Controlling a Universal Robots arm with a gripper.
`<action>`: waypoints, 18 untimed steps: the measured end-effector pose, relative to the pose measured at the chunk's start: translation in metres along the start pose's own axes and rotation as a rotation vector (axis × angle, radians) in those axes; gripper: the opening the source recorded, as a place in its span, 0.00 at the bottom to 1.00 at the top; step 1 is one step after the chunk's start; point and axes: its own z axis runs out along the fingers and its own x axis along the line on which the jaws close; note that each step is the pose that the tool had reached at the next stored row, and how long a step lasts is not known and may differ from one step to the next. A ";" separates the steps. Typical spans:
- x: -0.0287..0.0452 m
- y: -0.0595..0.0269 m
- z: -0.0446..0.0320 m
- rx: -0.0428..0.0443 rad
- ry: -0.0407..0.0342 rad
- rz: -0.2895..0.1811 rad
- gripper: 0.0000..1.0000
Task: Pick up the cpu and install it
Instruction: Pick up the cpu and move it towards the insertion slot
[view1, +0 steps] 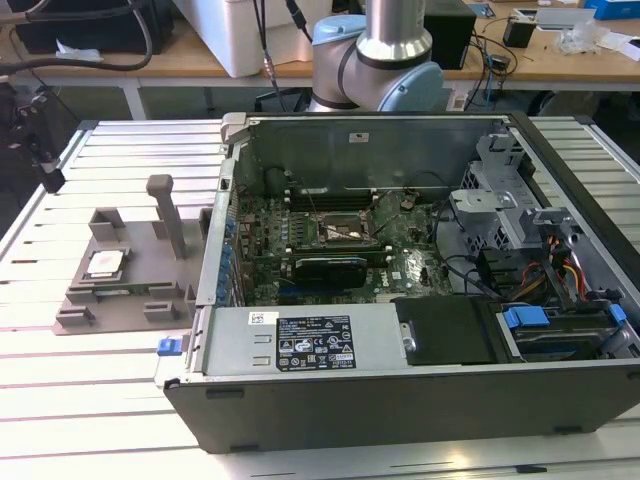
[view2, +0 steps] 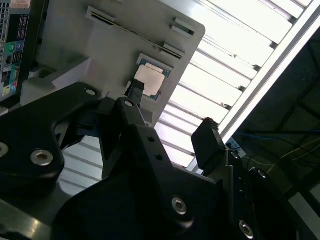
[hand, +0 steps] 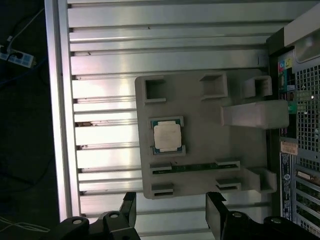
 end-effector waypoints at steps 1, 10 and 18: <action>0.0000 0.0001 0.0010 0.0000 0.0001 0.000 0.66; 0.0005 0.0032 0.0107 0.0000 0.0001 0.000 0.66; 0.0012 0.0120 0.0219 0.0000 0.0001 -0.001 0.66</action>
